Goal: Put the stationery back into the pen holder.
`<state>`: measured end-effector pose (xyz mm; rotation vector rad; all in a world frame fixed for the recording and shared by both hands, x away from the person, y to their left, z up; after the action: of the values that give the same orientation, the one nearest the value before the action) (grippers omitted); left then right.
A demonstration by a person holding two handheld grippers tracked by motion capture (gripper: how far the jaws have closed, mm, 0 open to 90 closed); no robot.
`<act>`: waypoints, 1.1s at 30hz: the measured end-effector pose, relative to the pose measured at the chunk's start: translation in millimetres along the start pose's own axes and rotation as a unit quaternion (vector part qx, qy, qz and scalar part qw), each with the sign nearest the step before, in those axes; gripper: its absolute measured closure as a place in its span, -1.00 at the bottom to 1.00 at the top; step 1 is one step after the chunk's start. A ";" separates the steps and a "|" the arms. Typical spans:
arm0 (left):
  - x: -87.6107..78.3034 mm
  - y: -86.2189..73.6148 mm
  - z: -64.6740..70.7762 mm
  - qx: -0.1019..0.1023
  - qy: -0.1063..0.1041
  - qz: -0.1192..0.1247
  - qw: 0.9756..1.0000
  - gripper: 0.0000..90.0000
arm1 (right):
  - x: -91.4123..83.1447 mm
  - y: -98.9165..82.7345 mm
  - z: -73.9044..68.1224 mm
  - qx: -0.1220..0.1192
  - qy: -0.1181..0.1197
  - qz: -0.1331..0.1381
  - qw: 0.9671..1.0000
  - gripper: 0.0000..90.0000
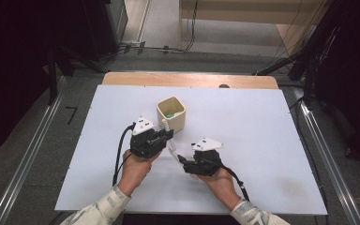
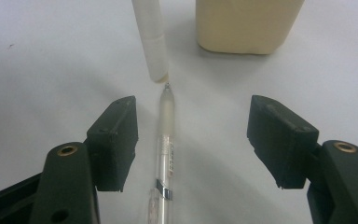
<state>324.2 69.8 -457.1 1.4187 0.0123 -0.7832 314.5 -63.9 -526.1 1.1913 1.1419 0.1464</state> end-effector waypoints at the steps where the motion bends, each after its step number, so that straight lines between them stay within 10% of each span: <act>1: -0.9 1.2 -0.3 0.000 0.001 0.001 1.000 0.77 | 0.2 -0.2 -0.3 0.002 0.001 -0.001 1.000 -0.29; 33: -10.2 47.0 -11.4 -0.017 0.003 0.057 0.998 0.77 | 1.8 -2.2 -0.4 0.008 0.008 -0.009 1.000 -0.29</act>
<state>344.5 82.3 -413.8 1.3767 -0.0506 -0.6821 314.0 -63.4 -528.9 1.1959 1.1700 0.1345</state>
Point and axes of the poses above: each handheld gripper's, and its own axes: x roughly forward along the jaws, y roughly out of its top, z roughly to its right, the point moved 7 cm from there along x, roughly forward along the jaws, and after that the axes turned 5 degrees about y, right-handed, at the moved point
